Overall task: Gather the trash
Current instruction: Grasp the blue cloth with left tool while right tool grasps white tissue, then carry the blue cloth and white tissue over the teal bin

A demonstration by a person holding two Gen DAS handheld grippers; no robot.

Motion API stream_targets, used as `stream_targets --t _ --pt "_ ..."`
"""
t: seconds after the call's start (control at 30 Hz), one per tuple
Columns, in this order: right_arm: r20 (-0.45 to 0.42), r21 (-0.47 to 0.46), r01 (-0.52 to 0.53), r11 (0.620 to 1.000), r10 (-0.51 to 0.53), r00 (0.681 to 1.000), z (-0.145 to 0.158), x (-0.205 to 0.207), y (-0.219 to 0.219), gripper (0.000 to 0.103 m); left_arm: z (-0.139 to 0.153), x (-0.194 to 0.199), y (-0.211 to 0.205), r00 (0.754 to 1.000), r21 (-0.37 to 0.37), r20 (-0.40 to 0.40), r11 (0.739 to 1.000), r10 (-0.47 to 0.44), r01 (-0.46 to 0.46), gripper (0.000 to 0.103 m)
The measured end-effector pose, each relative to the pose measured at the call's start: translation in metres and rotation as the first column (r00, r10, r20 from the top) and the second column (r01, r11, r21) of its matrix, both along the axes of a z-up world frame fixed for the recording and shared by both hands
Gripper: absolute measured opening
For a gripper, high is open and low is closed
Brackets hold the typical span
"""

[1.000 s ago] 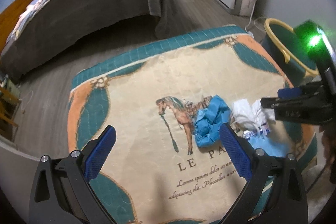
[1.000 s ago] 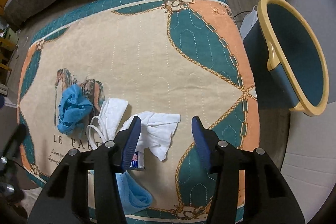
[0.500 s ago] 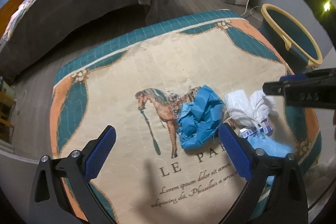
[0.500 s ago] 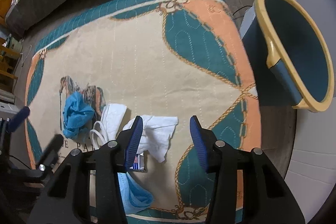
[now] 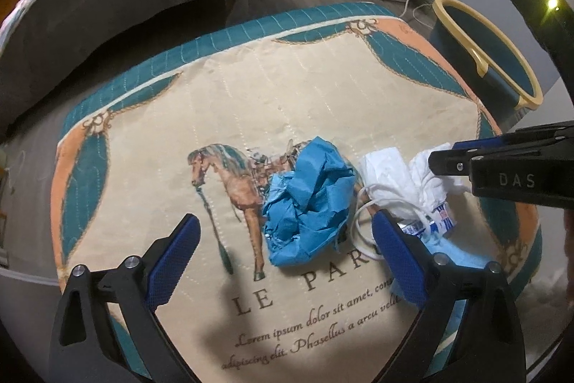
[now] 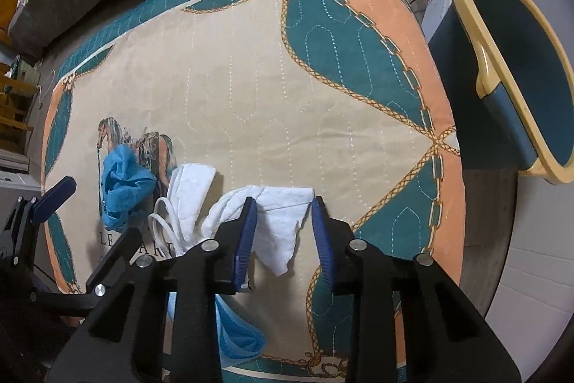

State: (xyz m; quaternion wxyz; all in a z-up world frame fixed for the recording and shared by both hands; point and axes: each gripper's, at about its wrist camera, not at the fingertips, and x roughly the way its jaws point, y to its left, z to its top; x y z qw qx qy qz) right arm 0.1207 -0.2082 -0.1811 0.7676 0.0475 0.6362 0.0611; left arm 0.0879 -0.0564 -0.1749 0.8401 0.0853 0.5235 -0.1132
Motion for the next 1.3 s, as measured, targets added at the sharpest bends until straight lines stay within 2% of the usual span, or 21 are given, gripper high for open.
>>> stream_targets --t 0.07,0.1,0.17,0.27,0.47,0.6,0.67,0.8,0.83,0.97,1.03,1.1,1.3 --pt "0.000 -0.011 -0.016 1.000 0.016 1.000 0.000 0.000 0.004 0.023 -0.003 0.001 -0.002 1.000 -0.004 -0.010 1.000 -0.003 0.003 0.088" --pt "0.000 -0.016 -0.024 1.000 0.024 1.000 0.000 0.000 0.005 0.017 -0.004 0.001 -0.003 1.000 0.000 -0.016 1.000 -0.003 0.003 0.085" --pt "-0.001 -0.025 -0.027 0.999 0.027 1.000 0.000 0.000 0.006 0.009 -0.004 0.002 -0.003 1.000 -0.008 -0.014 1.000 0.000 0.000 0.085" --pt "0.003 -0.012 -0.020 1.000 0.020 1.000 0.002 0.003 0.005 0.004 0.004 0.004 -0.001 1.000 -0.050 0.006 0.999 0.013 -0.013 0.085" --pt "0.087 -0.009 0.025 1.000 -0.024 0.996 0.028 0.009 -0.009 0.003 0.006 0.006 0.001 1.000 -0.056 0.012 0.998 0.029 -0.029 0.085" --pt "0.141 -0.013 0.044 0.999 -0.042 0.989 0.045 0.013 -0.019 0.003 -0.001 0.009 0.002 0.999 -0.024 -0.024 0.999 0.022 -0.022 0.075" --pt "0.170 -0.028 0.046 0.999 -0.041 0.985 0.052 0.017 -0.018 0.003 -0.003 0.009 0.002 0.999 -0.018 -0.034 1.000 0.023 -0.023 0.074" --pt "0.195 -0.027 0.023 0.999 -0.017 0.981 0.058 0.022 -0.022 0.003 -0.016 0.010 -0.001 0.996 0.024 -0.086 1.000 0.010 -0.008 0.062" --pt "0.195 -0.019 0.018 1.000 -0.014 0.981 0.057 0.024 -0.020 0.003 -0.016 0.011 -0.001 0.997 0.022 -0.080 1.000 0.008 -0.006 0.062" --pt "0.213 -0.017 -0.021 1.000 0.025 0.977 0.063 0.025 -0.011 0.003 -0.013 0.012 0.000 0.997 -0.005 -0.080 1.000 -0.007 0.006 0.035" --pt "0.221 -0.019 -0.026 0.999 0.030 0.975 0.066 0.026 -0.007 0.003 -0.009 0.012 0.001 0.997 -0.039 -0.077 0.999 -0.018 0.015 0.035" --pt "0.224 -0.010 -0.021 1.000 0.023 0.974 0.070 0.027 -0.011 0.003 -0.003 0.010 0.000 0.998 -0.042 -0.052 0.999 -0.027 0.025 0.035" --pt "0.274 -0.022 -0.009 1.000 0.014 0.962 0.097 0.030 -0.022 0.003 0.035 0.011 0.000 0.999 -0.103 0.042 0.994 -0.016 0.020 0.035"
